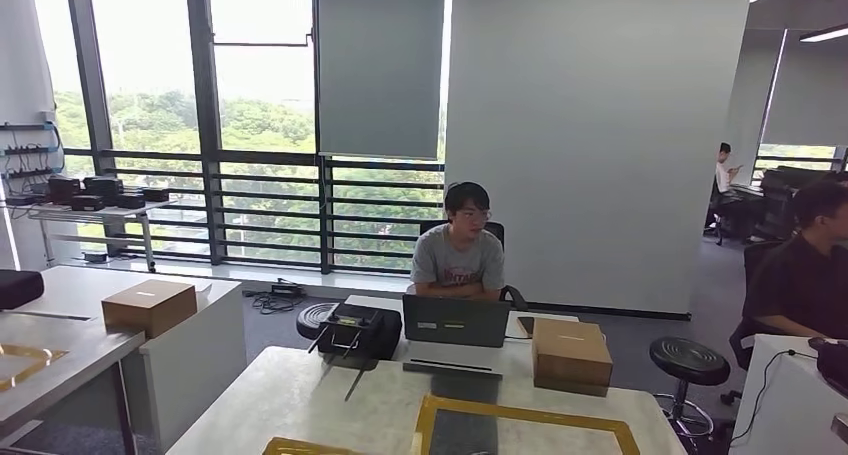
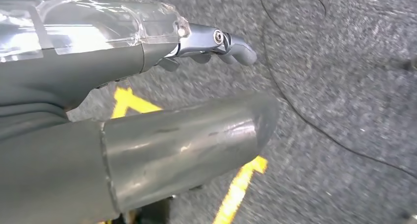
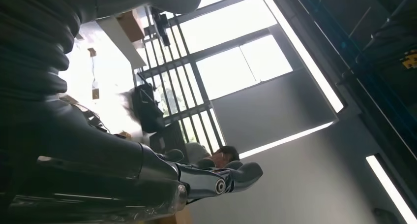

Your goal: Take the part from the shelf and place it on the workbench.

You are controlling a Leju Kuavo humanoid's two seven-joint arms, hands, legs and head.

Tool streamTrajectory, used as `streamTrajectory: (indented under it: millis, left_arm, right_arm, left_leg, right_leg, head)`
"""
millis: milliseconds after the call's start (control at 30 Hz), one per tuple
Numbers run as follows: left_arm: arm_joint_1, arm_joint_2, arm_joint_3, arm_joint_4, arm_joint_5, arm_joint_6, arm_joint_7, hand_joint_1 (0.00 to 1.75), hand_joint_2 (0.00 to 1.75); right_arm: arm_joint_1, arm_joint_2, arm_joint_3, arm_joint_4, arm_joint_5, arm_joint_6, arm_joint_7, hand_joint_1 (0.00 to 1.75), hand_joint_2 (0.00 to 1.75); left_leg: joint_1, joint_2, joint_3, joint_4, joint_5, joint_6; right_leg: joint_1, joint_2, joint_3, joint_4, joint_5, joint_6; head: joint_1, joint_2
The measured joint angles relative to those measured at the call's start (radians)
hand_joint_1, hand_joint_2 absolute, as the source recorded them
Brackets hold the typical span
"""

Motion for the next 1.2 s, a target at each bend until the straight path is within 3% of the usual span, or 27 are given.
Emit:
streamTrajectory:
  millis: [33,100,200,267,333,367,400,467,533,600,700,767,833,867,900,933,967,1033,1100,1133,1200]
  left_arm:
    - [-0.002,-0.001,-0.002,0.003,-0.019,0.001,0.008,0.00,0.00]
    - [-0.004,-0.001,-0.006,0.008,-0.057,0.001,0.026,0.00,0.00]
    - [-0.002,0.002,-0.012,0.012,-0.116,-0.007,0.066,0.00,0.00]
    - [0.000,0.007,-0.020,0.013,-0.151,-0.013,0.096,0.00,0.00]
    - [0.002,0.011,-0.033,0.012,-0.176,-0.015,0.124,0.00,0.00]
    - [0.002,0.012,-0.041,0.012,-0.185,-0.015,0.134,0.00,0.00]
    - [0.003,0.012,-0.050,0.011,-0.193,-0.015,0.143,0.00,0.00]
    - [0.004,0.010,-0.066,0.010,-0.209,-0.015,0.156,0.00,0.00]
    - [0.003,0.005,-0.083,0.007,-0.227,-0.015,0.169,0.00,0.00]
    - [0.002,-0.002,-0.104,0.003,-0.241,-0.015,0.187,0.00,0.00]
    - [0.002,-0.012,-0.130,0.001,-0.251,-0.015,0.211,0.00,0.00]
    - [0.002,-0.019,-0.143,-0.001,-0.253,-0.015,0.218,0.00,0.00]
    - [0.001,-0.026,-0.163,-0.004,-0.261,-0.015,0.229,0.00,0.00]
    - [0.001,-0.029,-0.176,-0.005,-0.268,-0.015,0.237,0.00,0.00]
    - [0.002,-0.033,-0.187,-0.006,-0.277,-0.015,0.245,0.00,0.00]
    - [0.002,-0.037,-0.198,-0.006,-0.285,-0.015,0.252,0.00,0.00]
    - [0.002,-0.040,-0.207,-0.006,-0.293,-0.015,0.258,0.00,0.00]
    - [0.000,-0.048,-0.227,-0.006,-0.304,-0.015,0.266,0.00,0.00]
    - [-0.001,-0.056,-0.244,-0.009,-0.311,-0.013,0.271,0.00,0.00]
    - [-0.001,-0.060,-0.253,-0.011,-0.315,-0.012,0.274,0.00,0.00]
    - [0.000,-0.064,-0.271,-0.012,-0.327,-0.016,0.284,0.00,0.00]
  right_arm:
    - [0.000,0.000,0.000,-0.001,0.001,0.000,-0.001,0.00,1.75]
    - [0.002,-0.001,0.000,-0.003,0.004,-0.001,-0.003,0.00,1.75]
    - [0.013,-0.003,0.000,-0.005,0.011,-0.006,-0.007,0.00,1.75]
    - [0.025,-0.004,0.000,-0.006,0.016,-0.014,-0.010,0.00,1.75]
    - [0.039,-0.004,0.001,-0.005,0.020,-0.024,-0.013,0.00,1.75]
    - [0.045,-0.004,0.001,-0.004,0.022,-0.032,-0.012,0.00,1.75]
    - [0.049,-0.005,0.001,-0.003,0.031,-0.048,-0.005,0.00,1.75]
    - [0.052,-0.007,0.001,0.002,0.072,-0.103,0.030,0.00,1.75]
    - [0.052,-0.015,0.000,0.015,0.133,-0.178,0.093,0.00,1.75]
    - [0.050,-0.029,-0.003,0.048,0.189,-0.256,0.180,0.00,1.75]
    - [0.051,-0.048,-0.010,0.138,0.231,-0.329,0.258,0.00,1.75]
    - [0.052,-0.055,-0.015,0.199,0.232,-0.335,0.259,0.00,1.75]
    - [0.049,-0.063,-0.020,0.268,0.239,-0.340,0.281,0.00,1.75]
    - [0.047,-0.067,-0.023,0.313,0.250,-0.342,0.303,0.00,1.75]
    - [0.046,-0.070,-0.025,0.365,0.260,-0.343,0.326,0.00,1.75]
    - [0.045,-0.072,-0.027,0.422,0.264,-0.344,0.341,0.00,1.75]
    - [0.043,-0.072,-0.030,0.481,0.259,-0.343,0.346,0.00,1.75]
    - [0.033,-0.072,-0.036,0.610,0.230,-0.342,0.329,0.00,1.75]
    - [0.020,-0.071,-0.043,0.731,0.207,-0.341,0.301,0.00,1.75]
    - [0.014,-0.070,-0.045,0.782,0.204,-0.342,0.296,0.00,1.75]
    - [-0.005,-0.066,-0.048,0.896,0.222,-0.345,0.325,0.00,1.75]
  left_leg:
    - [-0.002,-0.003,-0.005,0.000,0.007,-0.001]
    - [0.002,-0.006,-0.011,-0.002,0.021,-0.009]
    - [0.005,-0.003,-0.016,-0.007,0.030,-0.026]
    - [0.006,0.007,-0.034,0.040,-0.031,-0.036]
    - [0.014,0.014,-0.062,0.150,-0.126,-0.048]
    - [0.018,0.015,-0.069,0.201,-0.152,-0.055]
    - [0.023,0.016,-0.065,0.230,-0.156,-0.062]
    - [0.033,0.020,-0.010,0.193,-0.111,-0.077]
    - [0.040,0.023,0.077,0.073,-0.086,-0.089]
    - [0.039,0.022,0.117,0.002,-0.100,-0.079]
    - [0.033,0.019,0.104,0.001,-0.093,-0.042]
    - [0.032,0.017,0.087,0.000,-0.075,-0.021]
    - [0.027,0.014,0.062,0.001,-0.053,-0.010]
    - [0.023,0.013,0.048,0.002,-0.042,-0.006]
    - [0.018,0.011,0.034,0.002,-0.032,-0.004]
    - [0.012,0.008,0.022,0.002,-0.022,-0.002]
    - [0.006,0.006,0.011,0.003,-0.013,0.000]
    - [-0.006,0.002,-0.006,0.002,0.005,0.002]
    - [-0.007,0.002,-0.015,-0.001,0.022,-0.002]
    - [-0.003,0.002,-0.017,-0.004,0.031,-0.007]
    - [0.003,0.005,-0.018,-0.011,0.042,-0.019]
  right_leg:
    - [0.009,-0.001,0.038,-0.063,0.016,-0.016]
    - [0.023,-0.002,0.072,-0.131,0.029,-0.034]
    - [0.022,-0.008,0.070,-0.160,0.060,-0.036]
    - [0.013,-0.013,0.062,-0.182,0.089,-0.034]
    - [0.009,-0.015,0.041,-0.185,0.109,-0.029]
    - [0.006,-0.016,0.028,-0.182,0.118,-0.025]
    - [0.002,-0.017,0.013,-0.177,0.125,-0.019]
    - [-0.008,-0.019,-0.019,-0.159,0.136,-0.007]
    - [-0.016,-0.021,-0.052,-0.128,0.141,0.007]
    - [-0.017,-0.020,-0.072,-0.105,0.146,0.022]
    - [-0.021,-0.020,-0.078,-0.099,0.155,0.037]
    - [-0.024,-0.014,-0.097,-0.057,0.104,0.047]
    - [-0.023,-0.008,-0.128,0.052,0.006,0.052]
    - [-0.023,-0.006,-0.138,0.109,-0.028,0.052]
    - [-0.022,-0.005,-0.137,0.146,-0.041,0.049]
    - [-0.019,-0.004,-0.122,0.152,-0.033,0.042]
    - [-0.015,-0.003,-0.091,0.122,-0.010,0.031]
    - [0.001,-0.003,0.003,-0.010,0.028,-0.007]
    - [0.016,-0.008,0.064,-0.115,0.035,-0.033]
    - [0.020,-0.009,0.071,-0.136,0.033,-0.039]
    - [0.023,-0.009,0.068,-0.158,0.059,-0.040]
  head:
    - [0.000,0.000]
    - [0.000,0.000]
    - [0.000,0.000]
    - [0.000,0.000]
    - [-0.001,0.000]
    - [-0.001,0.000]
    - [-0.001,0.000]
    - [-0.001,0.000]
    - [-0.001,0.000]
    - [-0.002,0.000]
    - [-0.001,0.000]
    - [0.000,0.000]
    - [0.000,0.000]
    - [0.001,0.000]
    - [0.001,0.000]
    - [0.001,0.000]
    - [0.001,0.000]
    - [0.000,0.000]
    - [-0.001,0.000]
    - [0.000,0.000]
    - [0.000,0.000]
